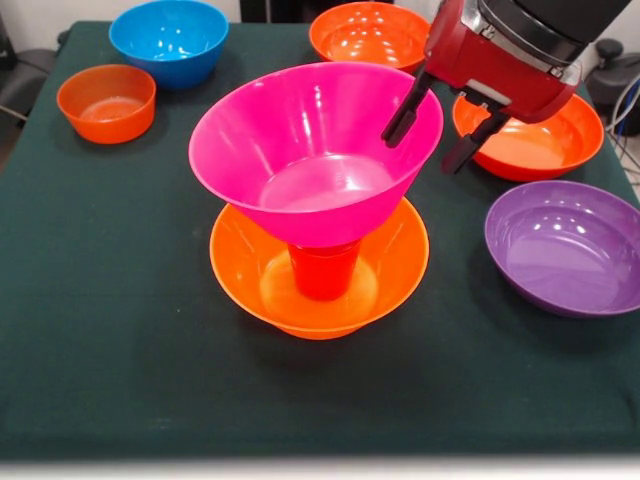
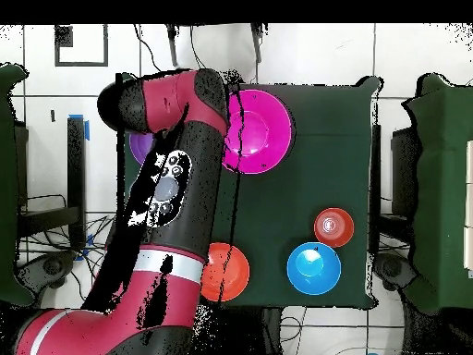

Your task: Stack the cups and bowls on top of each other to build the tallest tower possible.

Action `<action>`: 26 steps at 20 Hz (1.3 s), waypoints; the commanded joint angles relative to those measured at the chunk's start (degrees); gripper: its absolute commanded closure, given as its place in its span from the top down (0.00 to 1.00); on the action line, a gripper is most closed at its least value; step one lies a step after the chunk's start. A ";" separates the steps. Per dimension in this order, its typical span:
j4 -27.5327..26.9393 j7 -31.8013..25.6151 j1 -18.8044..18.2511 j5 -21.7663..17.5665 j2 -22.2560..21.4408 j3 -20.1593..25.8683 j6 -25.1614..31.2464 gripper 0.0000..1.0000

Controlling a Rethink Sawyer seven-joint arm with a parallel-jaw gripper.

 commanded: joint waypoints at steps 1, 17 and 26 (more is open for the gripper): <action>3.81 6.62 0.63 2.45 -4.91 3.86 7.87 1.00; 9.31 1.30 -1.55 4.78 -13.60 5.75 11.10 1.00; 27.82 -5.85 -4.78 2.82 -22.49 7.91 -3.83 1.00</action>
